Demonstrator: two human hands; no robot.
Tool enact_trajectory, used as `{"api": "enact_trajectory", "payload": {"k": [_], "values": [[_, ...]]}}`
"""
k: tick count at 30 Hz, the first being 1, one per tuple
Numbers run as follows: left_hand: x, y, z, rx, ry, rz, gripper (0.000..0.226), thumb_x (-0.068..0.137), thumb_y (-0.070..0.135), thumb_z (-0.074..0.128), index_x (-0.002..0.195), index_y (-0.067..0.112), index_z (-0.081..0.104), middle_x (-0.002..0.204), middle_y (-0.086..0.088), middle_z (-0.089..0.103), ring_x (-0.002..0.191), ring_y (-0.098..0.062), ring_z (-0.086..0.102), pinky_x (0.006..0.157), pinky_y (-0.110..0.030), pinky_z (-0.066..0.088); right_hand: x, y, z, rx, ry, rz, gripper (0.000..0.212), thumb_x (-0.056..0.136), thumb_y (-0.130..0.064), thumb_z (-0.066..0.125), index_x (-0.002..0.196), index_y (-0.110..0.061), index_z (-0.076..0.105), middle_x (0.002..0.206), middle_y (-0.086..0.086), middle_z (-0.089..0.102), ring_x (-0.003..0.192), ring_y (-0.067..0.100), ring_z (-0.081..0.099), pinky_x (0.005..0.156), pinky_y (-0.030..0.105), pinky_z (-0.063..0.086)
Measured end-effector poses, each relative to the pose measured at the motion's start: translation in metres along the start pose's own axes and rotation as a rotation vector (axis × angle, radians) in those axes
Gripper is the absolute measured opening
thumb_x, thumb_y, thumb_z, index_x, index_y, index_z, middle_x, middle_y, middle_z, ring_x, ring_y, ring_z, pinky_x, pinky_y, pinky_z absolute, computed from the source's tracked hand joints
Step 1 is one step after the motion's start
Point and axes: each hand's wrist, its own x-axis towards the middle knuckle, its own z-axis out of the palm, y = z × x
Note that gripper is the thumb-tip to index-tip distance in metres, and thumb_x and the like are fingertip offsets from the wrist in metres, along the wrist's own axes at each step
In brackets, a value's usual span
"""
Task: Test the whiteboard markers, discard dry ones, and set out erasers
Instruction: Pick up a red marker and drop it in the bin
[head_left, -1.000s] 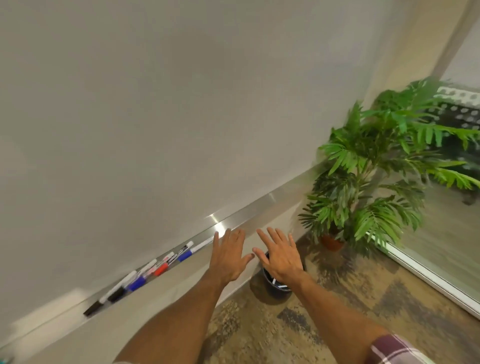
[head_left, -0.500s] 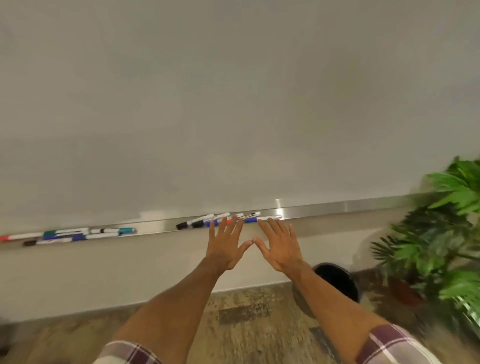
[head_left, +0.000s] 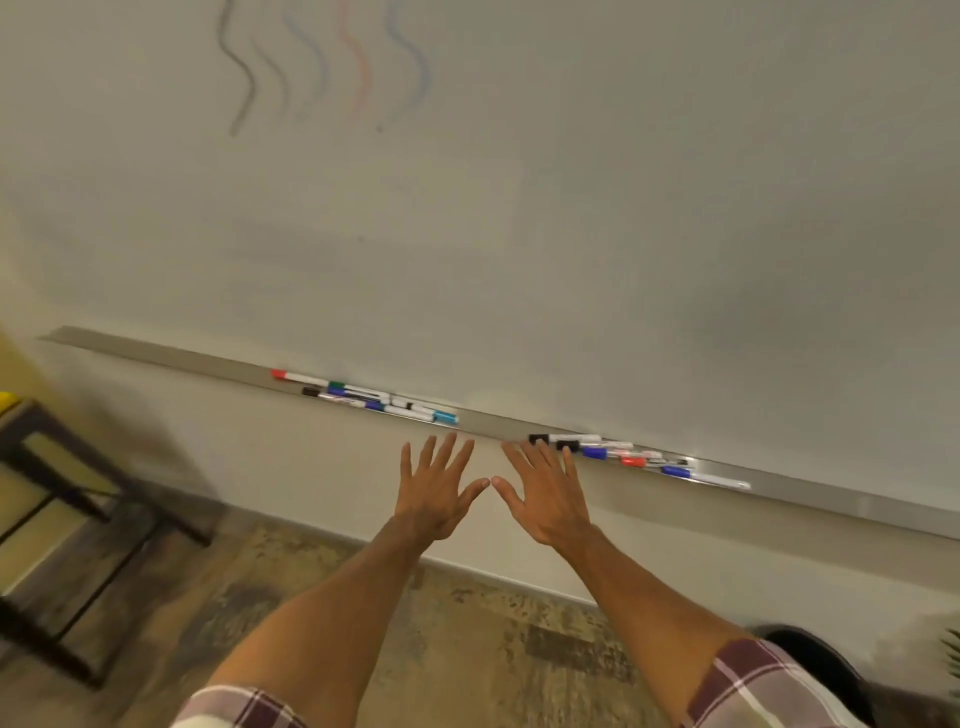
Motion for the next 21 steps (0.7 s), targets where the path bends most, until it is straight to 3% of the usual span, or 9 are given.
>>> {"api": "enact_trajectory", "payload": {"k": [8, 12, 21], "values": [[-0.033, -0.150, -0.010, -0.025, 0.002, -0.140, 0.110, 0.055, 0.077, -0.038, 0.153, 0.035, -0.010, 0.162, 0.002, -0.013, 0.150, -0.026, -0.010, 0.112, -0.053, -0.016, 0.054, -0.150, 0.025, 0.010, -0.043, -0.100, 0.110, 0.055, -0.078, -0.035, 0.149, -0.036, 0.005, 0.159, -0.003, 0.008, 0.146, 0.021, 0.003, 0.112, 0.046, -0.012], [-0.047, -0.220, -0.018, -0.025, -0.005, -0.176, 0.095, 0.068, 0.077, -0.025, 0.153, 0.036, -0.010, 0.162, 0.002, -0.013, 0.149, -0.026, -0.011, 0.113, -0.053, -0.016, 0.079, -0.219, 0.038, 0.042, -0.043, -0.134, 0.113, 0.053, -0.078, -0.036, 0.149, -0.036, 0.005, 0.159, -0.003, 0.007, 0.146, 0.020, 0.003, 0.115, 0.048, -0.007], [-0.050, -0.336, -0.025, -0.041, 0.021, -0.261, 0.114, 0.051, 0.077, -0.042, 0.153, 0.036, -0.011, 0.162, 0.002, -0.015, 0.149, -0.027, -0.011, 0.111, -0.053, -0.018, 0.128, -0.318, 0.059, 0.048, -0.043, -0.228, 0.106, 0.060, -0.078, -0.029, 0.149, -0.036, 0.008, 0.159, -0.003, 0.010, 0.146, 0.019, 0.006, 0.115, 0.048, -0.008]]}}
